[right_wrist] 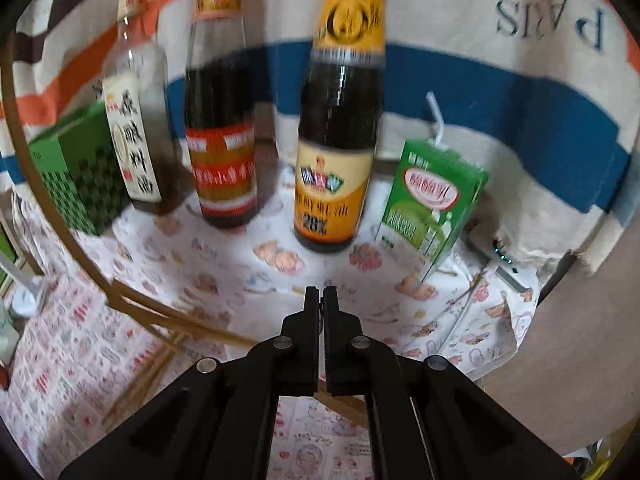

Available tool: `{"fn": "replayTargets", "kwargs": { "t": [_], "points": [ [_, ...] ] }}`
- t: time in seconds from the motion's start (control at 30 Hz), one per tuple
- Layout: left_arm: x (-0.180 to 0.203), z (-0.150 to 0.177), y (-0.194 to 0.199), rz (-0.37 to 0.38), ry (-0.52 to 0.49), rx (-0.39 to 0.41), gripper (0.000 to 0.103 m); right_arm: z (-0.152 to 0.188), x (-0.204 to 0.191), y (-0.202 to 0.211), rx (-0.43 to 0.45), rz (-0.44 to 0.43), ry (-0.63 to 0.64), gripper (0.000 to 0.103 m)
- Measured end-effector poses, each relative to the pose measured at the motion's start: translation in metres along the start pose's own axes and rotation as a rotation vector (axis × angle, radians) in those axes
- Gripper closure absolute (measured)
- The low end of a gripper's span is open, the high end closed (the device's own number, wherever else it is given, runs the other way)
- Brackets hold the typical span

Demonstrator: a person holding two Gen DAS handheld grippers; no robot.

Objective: Organize utensils
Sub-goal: 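Lift both held chopsticks upright and carry them toward the cup, then lower each chopstick into the plastic cup and open both tools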

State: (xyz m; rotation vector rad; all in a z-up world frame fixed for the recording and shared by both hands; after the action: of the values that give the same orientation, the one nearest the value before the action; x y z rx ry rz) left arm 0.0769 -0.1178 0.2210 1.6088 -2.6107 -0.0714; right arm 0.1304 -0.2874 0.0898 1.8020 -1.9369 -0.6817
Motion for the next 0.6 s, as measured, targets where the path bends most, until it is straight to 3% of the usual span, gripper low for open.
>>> {"fn": "replayTargets", "kwargs": {
  "t": [0.23, 0.4, 0.6],
  "points": [
    [0.016, 0.013, -0.032, 0.052, 0.007, 0.012, 0.097, 0.005, 0.011, -0.013, -0.084, -0.094, -0.064, 0.101],
    [0.02, 0.039, -0.062, 0.04, -0.018, 0.002, 0.097, 0.004, 0.02, -0.016, -0.113, -0.149, -0.115, 0.101],
    [0.022, 0.066, -0.1, 0.044, -0.004, -0.1, 0.097, 0.001, 0.03, -0.023, -0.141, -0.196, -0.167, 0.1]
  ]
}}
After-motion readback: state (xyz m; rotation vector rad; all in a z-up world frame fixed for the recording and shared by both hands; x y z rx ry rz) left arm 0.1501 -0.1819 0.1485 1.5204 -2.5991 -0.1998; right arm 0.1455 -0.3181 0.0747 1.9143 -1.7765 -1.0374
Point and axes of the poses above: each gripper's, at about its wrist camera, not at the fingertips, and y roughly against the way its jaws point, x to its right, z to its underside, the point moved 5 cm from there along -y, roughly the way its jaws point, and after that the axes turned 10 degrees about -y, right-handed, at the moved point
